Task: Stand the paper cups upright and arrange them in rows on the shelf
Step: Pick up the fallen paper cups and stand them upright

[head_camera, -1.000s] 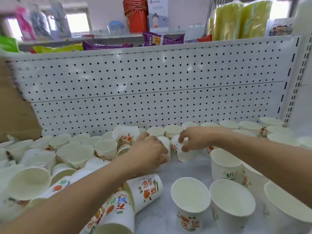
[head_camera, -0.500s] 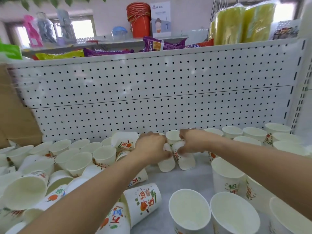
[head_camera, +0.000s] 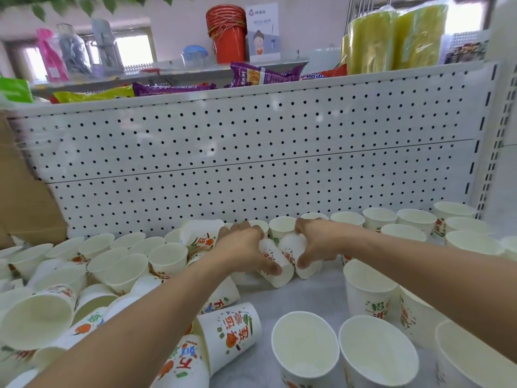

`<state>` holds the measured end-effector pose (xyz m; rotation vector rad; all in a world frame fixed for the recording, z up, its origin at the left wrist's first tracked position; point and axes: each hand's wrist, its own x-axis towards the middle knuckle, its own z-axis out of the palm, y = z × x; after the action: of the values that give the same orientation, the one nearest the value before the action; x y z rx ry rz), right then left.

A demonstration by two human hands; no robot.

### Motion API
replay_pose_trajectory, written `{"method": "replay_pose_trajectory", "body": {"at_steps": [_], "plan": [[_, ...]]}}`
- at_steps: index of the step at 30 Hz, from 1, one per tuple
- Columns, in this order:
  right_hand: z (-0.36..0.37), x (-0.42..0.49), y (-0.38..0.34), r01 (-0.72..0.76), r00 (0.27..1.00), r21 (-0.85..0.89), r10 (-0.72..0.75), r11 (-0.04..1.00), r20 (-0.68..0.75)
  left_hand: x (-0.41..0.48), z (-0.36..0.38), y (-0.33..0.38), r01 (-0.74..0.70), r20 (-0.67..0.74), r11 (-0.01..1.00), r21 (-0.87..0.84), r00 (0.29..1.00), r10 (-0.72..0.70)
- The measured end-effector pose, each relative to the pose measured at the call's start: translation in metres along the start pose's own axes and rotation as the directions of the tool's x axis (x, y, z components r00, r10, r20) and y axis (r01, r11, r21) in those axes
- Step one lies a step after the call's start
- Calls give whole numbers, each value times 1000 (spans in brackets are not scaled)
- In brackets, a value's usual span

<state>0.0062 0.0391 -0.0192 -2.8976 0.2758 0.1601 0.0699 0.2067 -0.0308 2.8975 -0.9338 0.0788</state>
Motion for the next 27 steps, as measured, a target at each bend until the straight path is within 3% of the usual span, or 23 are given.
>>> {"method": "replay_pose_trajectory", "body": {"at_steps": [3, 16, 20, 27], "plan": [[-2, -3, 0, -9, 999, 5, 9, 1000, 39, -1, -1, 0, 8, 10, 999, -33, 1000, -8], [17, 10, -20, -143, 985, 124, 154, 982, -83, -5, -10, -12, 117, 43, 951, -286, 993, -110], [10, 2, -21, -131, 990, 148, 137, 980, -30, -15, -13, -20, 46, 13, 881, -470, 999, -46], [-3, -22, -4, 22, 990, 71, -12, 997, -138, -43, -16, -9, -201, -302, 967, -156, 942, 147]]}}
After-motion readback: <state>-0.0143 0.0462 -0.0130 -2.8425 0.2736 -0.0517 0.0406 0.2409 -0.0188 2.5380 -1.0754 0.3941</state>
